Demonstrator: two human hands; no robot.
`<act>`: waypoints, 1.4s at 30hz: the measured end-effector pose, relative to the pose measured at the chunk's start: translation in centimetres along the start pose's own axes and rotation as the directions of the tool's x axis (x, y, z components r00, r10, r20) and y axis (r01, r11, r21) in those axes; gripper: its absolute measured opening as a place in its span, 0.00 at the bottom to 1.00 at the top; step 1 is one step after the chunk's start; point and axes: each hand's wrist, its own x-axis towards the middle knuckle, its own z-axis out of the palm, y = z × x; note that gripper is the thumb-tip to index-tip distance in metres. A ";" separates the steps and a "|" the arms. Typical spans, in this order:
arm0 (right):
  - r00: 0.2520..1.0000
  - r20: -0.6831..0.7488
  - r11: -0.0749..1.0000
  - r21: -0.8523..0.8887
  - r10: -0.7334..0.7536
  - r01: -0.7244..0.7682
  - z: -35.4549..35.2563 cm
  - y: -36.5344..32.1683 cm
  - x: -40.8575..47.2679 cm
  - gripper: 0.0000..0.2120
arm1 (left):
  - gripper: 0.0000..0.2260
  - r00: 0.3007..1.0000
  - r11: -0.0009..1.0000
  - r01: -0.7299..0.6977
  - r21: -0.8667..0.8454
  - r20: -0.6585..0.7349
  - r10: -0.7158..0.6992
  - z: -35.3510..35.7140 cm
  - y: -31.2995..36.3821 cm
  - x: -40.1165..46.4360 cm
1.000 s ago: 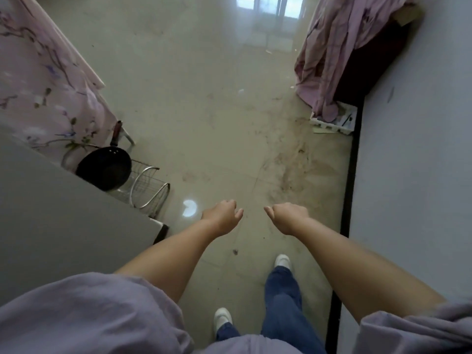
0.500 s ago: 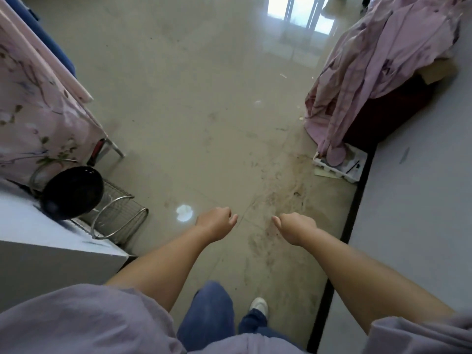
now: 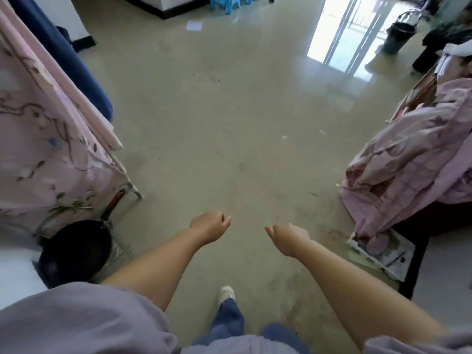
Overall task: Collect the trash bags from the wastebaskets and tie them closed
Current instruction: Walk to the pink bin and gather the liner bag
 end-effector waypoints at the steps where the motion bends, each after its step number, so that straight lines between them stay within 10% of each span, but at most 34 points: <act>1: 1.000 0.000 1.000 -0.008 -0.009 0.009 -1.8 -0.3 1.5 0.21 | 0.18 1.000 1.000 0.005 -0.001 -0.004 -0.005 -1.8 -0.5 1.6; 23: 0.899 0.104 0.811 -0.398 -0.425 0.430 -41.4 -11.8 44.4 0.20 | 0.18 0.918 0.888 0.306 -0.344 -0.140 -0.371 -32.8 -14.2 36.8; 42: 0.897 -0.008 0.870 -0.248 -0.441 0.426 -70.5 -37.4 76.8 0.25 | 0.19 0.869 0.850 0.414 -0.326 -0.136 -0.476 -63.1 -39.9 63.9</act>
